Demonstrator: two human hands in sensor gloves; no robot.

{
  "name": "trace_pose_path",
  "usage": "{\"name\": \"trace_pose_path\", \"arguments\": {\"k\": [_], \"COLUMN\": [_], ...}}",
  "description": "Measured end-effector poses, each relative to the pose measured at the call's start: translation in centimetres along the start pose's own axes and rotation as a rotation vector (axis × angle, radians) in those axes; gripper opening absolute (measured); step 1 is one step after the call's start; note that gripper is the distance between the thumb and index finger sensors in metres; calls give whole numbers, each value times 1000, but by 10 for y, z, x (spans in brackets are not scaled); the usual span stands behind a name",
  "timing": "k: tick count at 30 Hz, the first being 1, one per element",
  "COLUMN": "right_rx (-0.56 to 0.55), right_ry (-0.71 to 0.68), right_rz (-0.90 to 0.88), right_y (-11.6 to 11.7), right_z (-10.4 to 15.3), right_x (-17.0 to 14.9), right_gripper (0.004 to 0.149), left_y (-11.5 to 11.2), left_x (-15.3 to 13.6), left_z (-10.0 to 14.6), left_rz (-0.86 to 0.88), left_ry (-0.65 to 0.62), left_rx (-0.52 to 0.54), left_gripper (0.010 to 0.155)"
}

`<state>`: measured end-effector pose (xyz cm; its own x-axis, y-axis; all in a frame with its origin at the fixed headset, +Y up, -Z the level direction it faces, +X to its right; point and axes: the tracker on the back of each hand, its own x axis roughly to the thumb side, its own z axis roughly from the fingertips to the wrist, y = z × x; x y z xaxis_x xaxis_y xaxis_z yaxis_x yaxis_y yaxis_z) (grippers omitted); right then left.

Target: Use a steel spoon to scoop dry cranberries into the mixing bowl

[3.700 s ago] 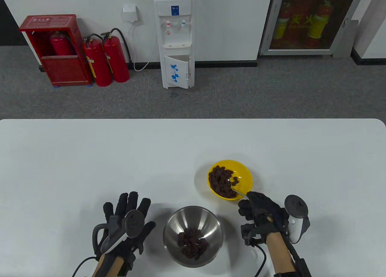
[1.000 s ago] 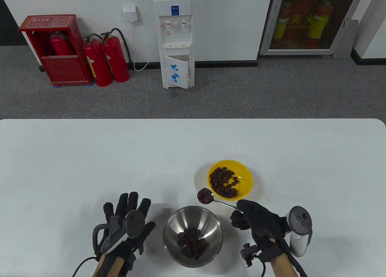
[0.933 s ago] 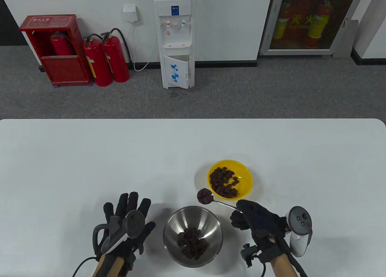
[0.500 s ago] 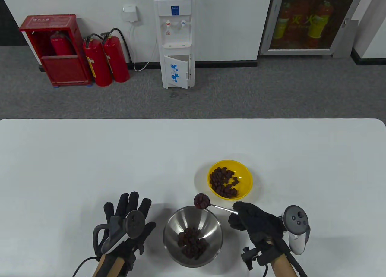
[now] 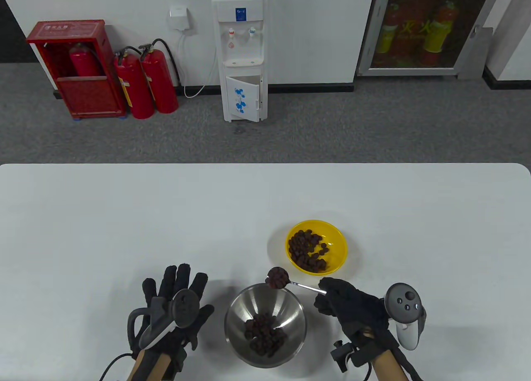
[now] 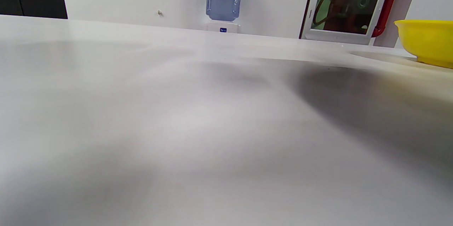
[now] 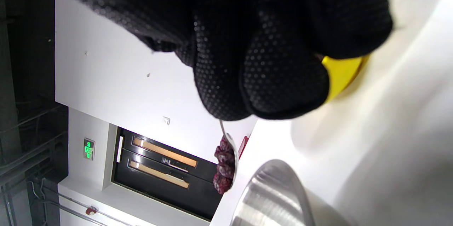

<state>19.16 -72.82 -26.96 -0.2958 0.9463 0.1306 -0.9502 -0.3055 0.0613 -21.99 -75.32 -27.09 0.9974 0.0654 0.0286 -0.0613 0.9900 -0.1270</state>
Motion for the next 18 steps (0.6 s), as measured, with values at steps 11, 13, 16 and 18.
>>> {"name": "trace_pose_path", "arguments": {"k": [11,13,16,18], "right_rx": [4,7,-2,-11], "right_ry": [-76,-81,-91,-108], "right_rz": [128,145,161,176], "right_y": [2,3,4,3], "right_z": [1,2,2,3], "right_x": [8,8,10,11], "right_gripper": [39,39,39,39], "left_y": [0,0,0,0], "left_x": [0,0,0,0], "left_z": [0,0,0,0], "left_rz": [0,1,-1,0], "left_ry": [0,0,0,0], "left_rx": [-1,0,-1,-1], "left_gripper": [74,74,74,74]}}
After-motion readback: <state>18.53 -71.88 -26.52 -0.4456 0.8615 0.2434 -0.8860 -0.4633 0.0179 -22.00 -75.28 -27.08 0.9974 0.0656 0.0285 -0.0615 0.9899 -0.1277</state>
